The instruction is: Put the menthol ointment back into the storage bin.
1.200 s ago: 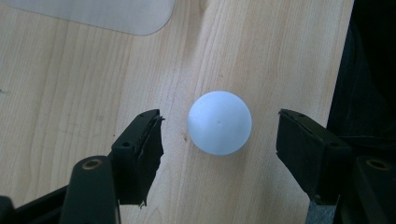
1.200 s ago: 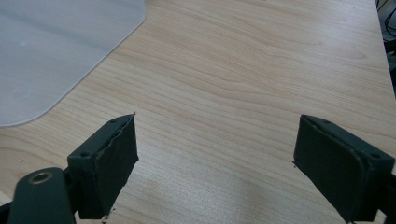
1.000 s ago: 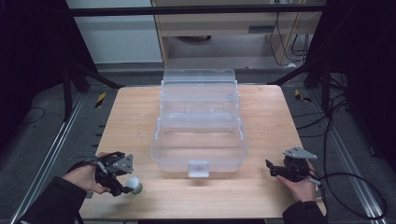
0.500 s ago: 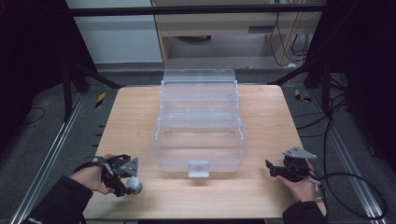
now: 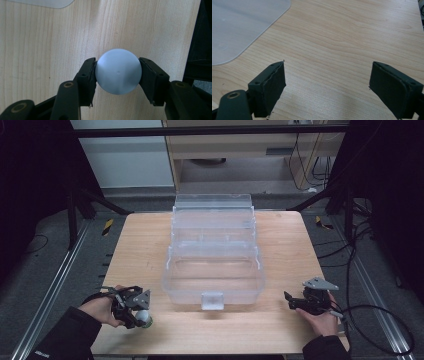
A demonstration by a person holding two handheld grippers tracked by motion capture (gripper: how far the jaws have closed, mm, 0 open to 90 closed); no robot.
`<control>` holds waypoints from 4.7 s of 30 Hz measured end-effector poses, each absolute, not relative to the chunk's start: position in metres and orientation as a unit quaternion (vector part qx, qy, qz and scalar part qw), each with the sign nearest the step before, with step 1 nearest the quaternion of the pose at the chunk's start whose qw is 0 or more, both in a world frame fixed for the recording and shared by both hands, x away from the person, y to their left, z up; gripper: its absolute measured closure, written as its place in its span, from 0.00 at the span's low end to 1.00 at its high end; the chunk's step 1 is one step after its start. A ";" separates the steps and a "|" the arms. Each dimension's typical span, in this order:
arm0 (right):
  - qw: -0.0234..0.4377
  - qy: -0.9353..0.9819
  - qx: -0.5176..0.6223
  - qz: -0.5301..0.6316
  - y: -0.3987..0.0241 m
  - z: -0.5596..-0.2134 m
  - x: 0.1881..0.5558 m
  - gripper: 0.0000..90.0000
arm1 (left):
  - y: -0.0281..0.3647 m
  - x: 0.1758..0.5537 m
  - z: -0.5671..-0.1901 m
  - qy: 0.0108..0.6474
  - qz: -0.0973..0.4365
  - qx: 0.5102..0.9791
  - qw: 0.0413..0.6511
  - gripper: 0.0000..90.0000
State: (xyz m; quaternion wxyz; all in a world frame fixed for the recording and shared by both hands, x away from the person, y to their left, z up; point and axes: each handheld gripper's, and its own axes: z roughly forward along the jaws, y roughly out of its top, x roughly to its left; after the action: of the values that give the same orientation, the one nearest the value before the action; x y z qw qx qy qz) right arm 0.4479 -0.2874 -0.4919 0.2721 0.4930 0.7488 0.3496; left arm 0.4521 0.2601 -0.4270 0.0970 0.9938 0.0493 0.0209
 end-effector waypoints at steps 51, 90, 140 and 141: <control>0.269 0.748 0.497 0.349 -0.291 -0.493 0.447 0.15 | 0.264 0.463 -0.346 0.079 0.066 0.985 0.138 0.56; 0.265 0.749 0.496 0.350 -0.291 -0.493 0.447 0.15 | 0.227 0.509 -0.291 0.089 0.076 0.981 0.156 0.56; 0.262 0.752 0.495 0.348 -0.292 -0.495 0.448 0.15 | 0.182 0.546 -0.357 0.076 0.024 0.987 0.136 0.56; 0.262 0.752 0.495 0.348 -0.292 -0.495 0.448 0.15 | 0.182 0.546 -0.357 0.076 0.024 0.987 0.136 0.56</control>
State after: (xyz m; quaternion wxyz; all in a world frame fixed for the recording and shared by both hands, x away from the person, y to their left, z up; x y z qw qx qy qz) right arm 0.4483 -0.2915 -0.4954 0.2621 0.4947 0.7520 0.3479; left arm 0.5458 0.1815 -0.3574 0.1361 0.9874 0.0764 0.0243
